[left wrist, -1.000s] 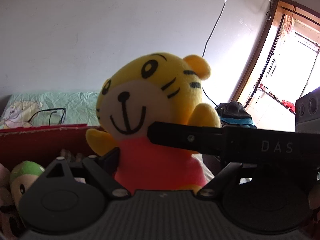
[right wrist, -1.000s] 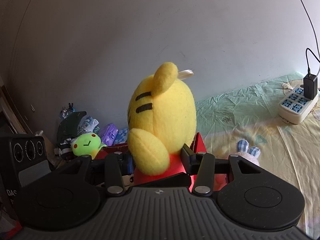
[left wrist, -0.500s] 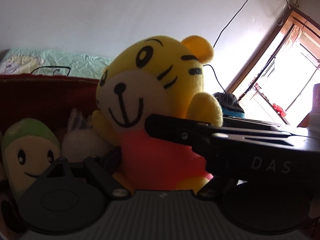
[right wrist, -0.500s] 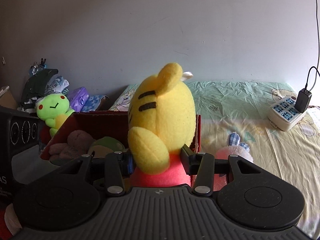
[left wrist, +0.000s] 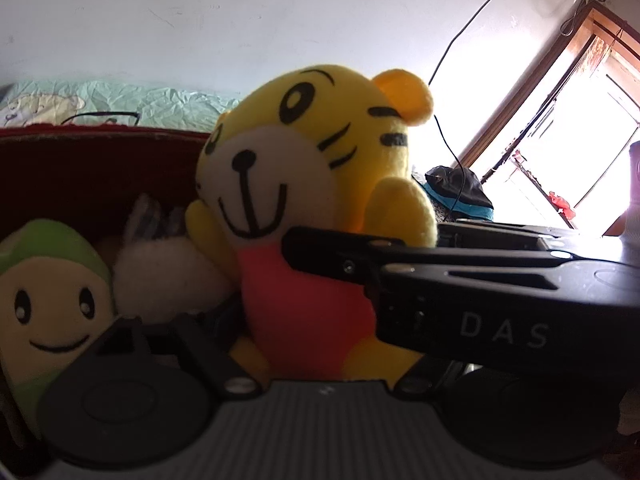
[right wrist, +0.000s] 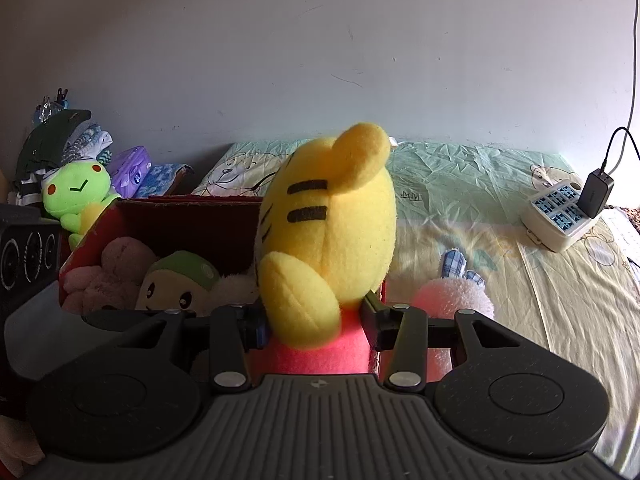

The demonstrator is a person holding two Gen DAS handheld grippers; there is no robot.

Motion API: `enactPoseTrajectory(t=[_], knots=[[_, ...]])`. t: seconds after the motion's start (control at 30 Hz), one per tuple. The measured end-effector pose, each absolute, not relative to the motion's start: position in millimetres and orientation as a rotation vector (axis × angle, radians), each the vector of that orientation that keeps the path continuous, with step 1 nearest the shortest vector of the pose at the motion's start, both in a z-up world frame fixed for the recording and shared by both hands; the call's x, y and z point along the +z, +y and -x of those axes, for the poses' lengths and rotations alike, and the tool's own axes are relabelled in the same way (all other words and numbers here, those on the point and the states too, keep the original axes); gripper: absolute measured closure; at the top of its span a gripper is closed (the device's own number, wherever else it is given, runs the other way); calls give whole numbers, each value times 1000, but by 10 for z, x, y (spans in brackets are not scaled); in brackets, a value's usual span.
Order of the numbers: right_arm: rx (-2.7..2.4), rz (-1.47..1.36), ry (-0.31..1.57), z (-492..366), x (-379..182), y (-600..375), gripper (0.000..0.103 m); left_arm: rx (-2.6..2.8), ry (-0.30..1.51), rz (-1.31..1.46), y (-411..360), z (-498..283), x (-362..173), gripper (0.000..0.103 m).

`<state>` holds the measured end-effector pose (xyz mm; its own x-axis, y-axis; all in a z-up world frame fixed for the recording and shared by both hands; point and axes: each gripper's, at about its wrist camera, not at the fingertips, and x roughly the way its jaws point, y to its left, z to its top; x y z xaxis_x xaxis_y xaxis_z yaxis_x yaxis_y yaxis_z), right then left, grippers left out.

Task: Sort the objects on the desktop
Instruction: 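Lower the tiger plush into the red box with both grippers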

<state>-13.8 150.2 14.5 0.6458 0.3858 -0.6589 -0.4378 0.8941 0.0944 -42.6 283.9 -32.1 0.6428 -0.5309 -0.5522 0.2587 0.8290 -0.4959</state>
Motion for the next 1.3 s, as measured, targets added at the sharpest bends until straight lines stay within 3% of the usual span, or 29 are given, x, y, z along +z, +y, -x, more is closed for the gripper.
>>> enactPoseTrajectory(t=[0.3,0.47,0.53,0.87,1.0,1.07,1.17,1.3], knots=[[486,148,802,167,154,1560,56,-459,754,377,2866,540,-317,22],[496,86,755,170,182,1482,41,-448,741,409,2944,536,-310,18],[499,79,732,215,223,1444,40,-454,732,411,2947,590,-294,15],[464,-104,560,252,576,1141,37,-458,709,402,3029,620,-176,14],[443,-186,547,14,591,1105,41,-460,710,374,2911,504,-185,15],[457,-221,591,-96,543,1111,57,-464,722,360,2869,447,-195,14],[501,-211,599,-52,546,1184,60,-482,734,338,2817,422,-222,10],[478,31,571,103,516,1484,60,-488,751,300,2723,419,-284,7]])
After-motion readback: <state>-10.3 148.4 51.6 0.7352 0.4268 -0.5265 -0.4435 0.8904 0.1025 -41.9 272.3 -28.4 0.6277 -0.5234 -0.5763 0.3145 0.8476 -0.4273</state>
